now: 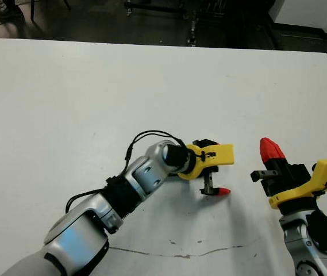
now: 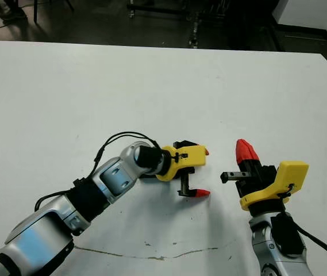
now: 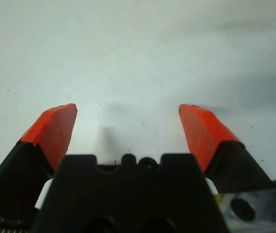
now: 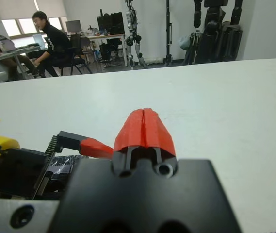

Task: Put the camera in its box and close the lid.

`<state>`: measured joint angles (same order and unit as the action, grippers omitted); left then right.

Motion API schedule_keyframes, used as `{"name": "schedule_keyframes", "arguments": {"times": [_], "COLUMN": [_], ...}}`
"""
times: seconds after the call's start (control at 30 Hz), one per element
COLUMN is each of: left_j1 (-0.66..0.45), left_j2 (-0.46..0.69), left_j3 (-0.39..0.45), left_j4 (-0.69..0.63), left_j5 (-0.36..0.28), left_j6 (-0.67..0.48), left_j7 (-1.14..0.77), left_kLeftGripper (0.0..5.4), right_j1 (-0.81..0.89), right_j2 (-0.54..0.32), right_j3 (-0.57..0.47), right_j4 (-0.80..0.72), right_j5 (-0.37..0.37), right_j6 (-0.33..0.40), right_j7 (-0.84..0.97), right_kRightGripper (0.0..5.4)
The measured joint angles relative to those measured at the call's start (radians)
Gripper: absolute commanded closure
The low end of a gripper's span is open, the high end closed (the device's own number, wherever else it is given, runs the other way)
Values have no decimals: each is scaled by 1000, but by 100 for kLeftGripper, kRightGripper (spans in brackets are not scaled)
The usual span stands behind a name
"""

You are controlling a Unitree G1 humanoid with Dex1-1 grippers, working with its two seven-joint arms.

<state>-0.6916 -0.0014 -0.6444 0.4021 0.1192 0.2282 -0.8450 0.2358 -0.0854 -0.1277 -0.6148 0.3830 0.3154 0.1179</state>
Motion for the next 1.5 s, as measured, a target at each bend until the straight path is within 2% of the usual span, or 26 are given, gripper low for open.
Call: {"name": "schedule_keyframes", "arguments": {"times": [0.1,0.27,0.37,0.47,0.57,0.73,0.9,1.17,1.27,1.4,1.5], "left_j1": [27,87,103,125,144,149,169,223,299,384,458], "left_j2": [13,63,119,205,266,315,318,271,219,165,153], "left_j3": [36,110,132,184,257,393,509,786,835,841,833], "left_j4": [-23,-125,-191,-286,-353,-463,-554,-761,-829,-862,-861], "left_j5": [-38,-138,-161,-217,-297,-440,-550,-828,-837,-787,-722], "left_j6": [3,77,139,209,308,406,431,501,448,309,185], "left_j7": [-22,-100,-129,-178,-204,-208,-160,90,233,324,338], "left_kLeftGripper": [3,3,3,3,3,3,3,10,40,96,138], "right_j1": [0,0,-1,-1,-1,-10,-14,-27,-29,-29,-30], "right_j2": [0,0,0,0,0,0,-1,-2,-1,-1,-1], "right_j3": [0,1,2,1,-4,-8,-9,-6,-6,-6,-4], "right_j4": [0,0,0,-1,0,0,0,0,0,-1,-1], "right_j5": [0,1,0,0,1,9,11,11,12,13,13], "right_j6": [0,0,0,0,0,0,1,15,27,28,28], "right_j7": [0,0,0,-3,-3,-5,-10,-12,-17,-19,-19], "right_kRightGripper": [540,540,540,540,540,540,540,540,540,540,540]}}
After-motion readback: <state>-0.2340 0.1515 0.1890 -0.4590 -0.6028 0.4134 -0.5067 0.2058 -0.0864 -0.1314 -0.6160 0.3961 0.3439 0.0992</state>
